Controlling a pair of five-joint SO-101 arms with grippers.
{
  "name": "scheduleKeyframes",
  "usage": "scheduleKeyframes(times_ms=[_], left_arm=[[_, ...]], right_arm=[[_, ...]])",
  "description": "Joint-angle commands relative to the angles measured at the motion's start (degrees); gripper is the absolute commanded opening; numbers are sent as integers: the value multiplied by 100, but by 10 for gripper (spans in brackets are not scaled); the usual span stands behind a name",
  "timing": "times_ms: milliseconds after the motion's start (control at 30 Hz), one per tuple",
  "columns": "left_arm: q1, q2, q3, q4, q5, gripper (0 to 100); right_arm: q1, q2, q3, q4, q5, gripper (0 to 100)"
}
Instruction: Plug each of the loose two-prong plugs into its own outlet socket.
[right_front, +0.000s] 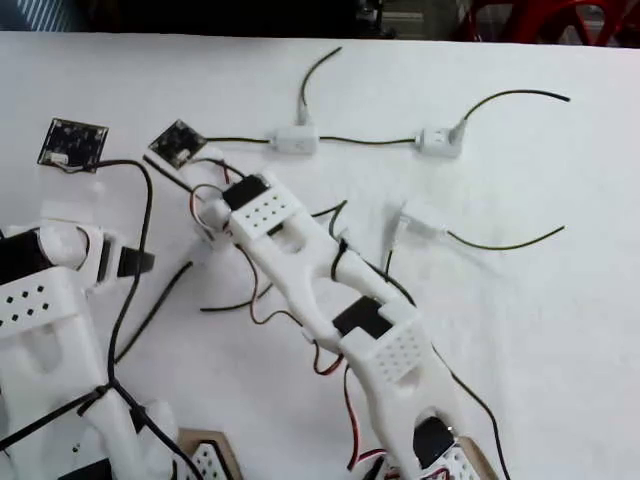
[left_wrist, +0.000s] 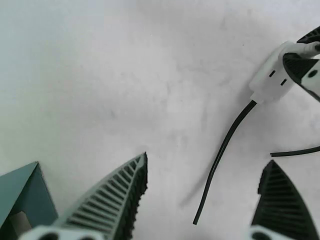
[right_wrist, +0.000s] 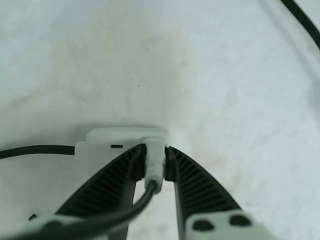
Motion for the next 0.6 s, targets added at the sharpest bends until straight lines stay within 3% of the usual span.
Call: scheduleKeyframes(times_ms=[0,300,467,567], left_arm=[[-48,-180,-35,-18,53,347],[-31,-180,-79,18,53,351],[-22,-189,-88,0,62,351],[-22,-189,-97,-9,62,352]], right_arm=[[-57,163,70,40,26,17],[655,-664,0,-4,44,33],[1191,-1912,-62,418,-519,238],[1218,-2536,-53,804,-519,274]])
